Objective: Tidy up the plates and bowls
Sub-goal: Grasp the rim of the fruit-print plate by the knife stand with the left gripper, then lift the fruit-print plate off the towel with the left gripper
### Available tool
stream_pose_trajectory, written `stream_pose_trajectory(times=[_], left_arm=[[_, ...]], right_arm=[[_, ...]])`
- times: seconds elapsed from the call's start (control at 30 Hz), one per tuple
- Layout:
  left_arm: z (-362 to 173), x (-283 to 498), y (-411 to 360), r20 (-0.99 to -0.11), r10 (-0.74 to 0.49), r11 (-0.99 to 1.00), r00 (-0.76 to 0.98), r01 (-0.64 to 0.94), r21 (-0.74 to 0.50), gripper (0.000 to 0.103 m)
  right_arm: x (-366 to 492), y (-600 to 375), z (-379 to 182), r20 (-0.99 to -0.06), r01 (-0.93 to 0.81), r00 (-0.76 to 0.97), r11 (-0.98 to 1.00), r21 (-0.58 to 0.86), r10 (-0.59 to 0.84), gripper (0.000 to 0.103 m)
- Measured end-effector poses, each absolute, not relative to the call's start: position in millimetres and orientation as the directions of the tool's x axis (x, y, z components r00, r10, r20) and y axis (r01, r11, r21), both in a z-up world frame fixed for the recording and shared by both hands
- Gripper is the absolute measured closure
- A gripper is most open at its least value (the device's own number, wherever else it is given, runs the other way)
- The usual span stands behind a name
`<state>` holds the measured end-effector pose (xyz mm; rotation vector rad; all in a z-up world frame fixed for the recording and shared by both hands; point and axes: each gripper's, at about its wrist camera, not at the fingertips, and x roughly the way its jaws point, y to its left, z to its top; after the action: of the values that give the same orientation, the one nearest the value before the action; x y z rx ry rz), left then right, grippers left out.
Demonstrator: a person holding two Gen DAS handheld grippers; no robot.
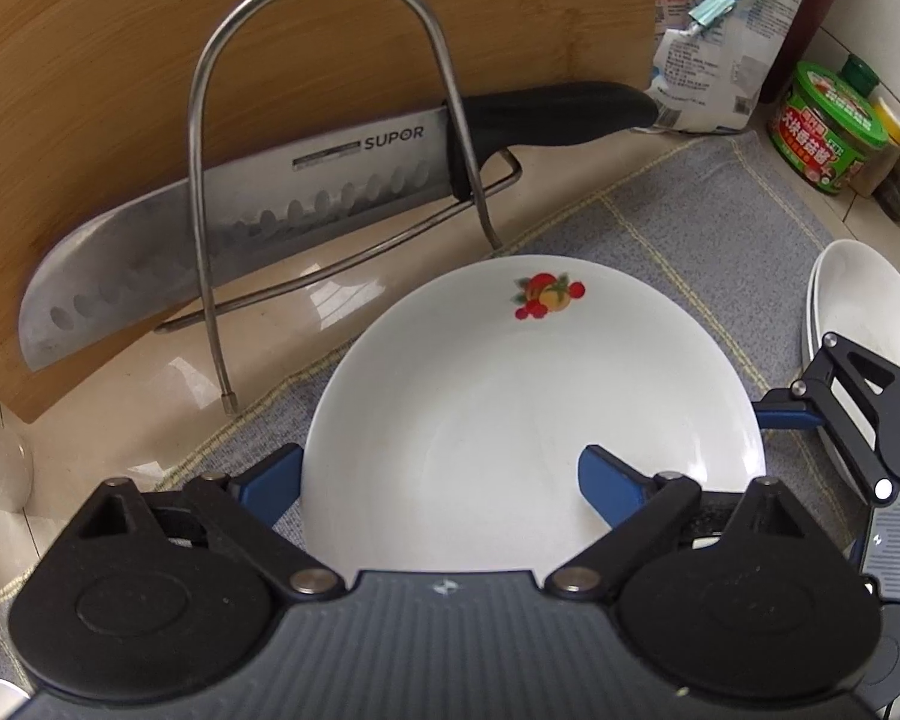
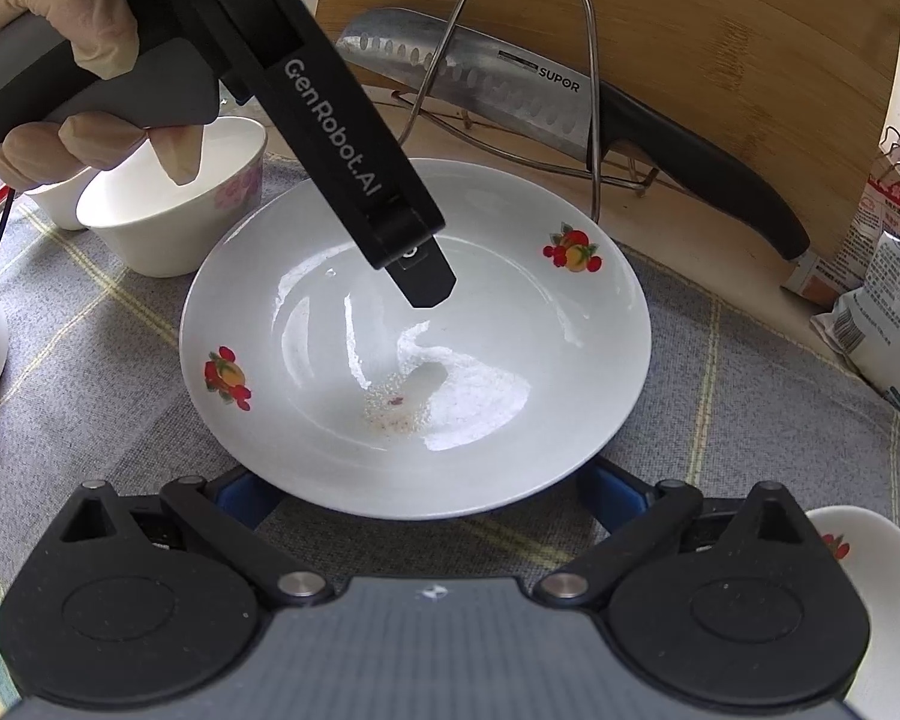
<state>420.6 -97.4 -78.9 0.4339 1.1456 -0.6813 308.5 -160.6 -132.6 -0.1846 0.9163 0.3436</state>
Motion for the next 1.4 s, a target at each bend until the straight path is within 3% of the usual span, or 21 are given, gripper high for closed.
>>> stream_pose_trajectory(times=[0.53,1.4], left_arm=[[-86.1,434.9,-105.7,-0.958,-0.245,0.682,0.146,0.729,-0.063,0.007],[-103.0,440.3,-117.9,-0.967,-0.227,0.651,0.113,0.757,-0.064,0.007]], right_arm=[[325.6,-164.2,-128.6,-0.837,-0.489,0.482,0.872,-0.012,0.259,0.000],[323.5,-184.7,-127.1,-0.828,-0.486,0.496,0.874,-0.013,0.264,0.000]])
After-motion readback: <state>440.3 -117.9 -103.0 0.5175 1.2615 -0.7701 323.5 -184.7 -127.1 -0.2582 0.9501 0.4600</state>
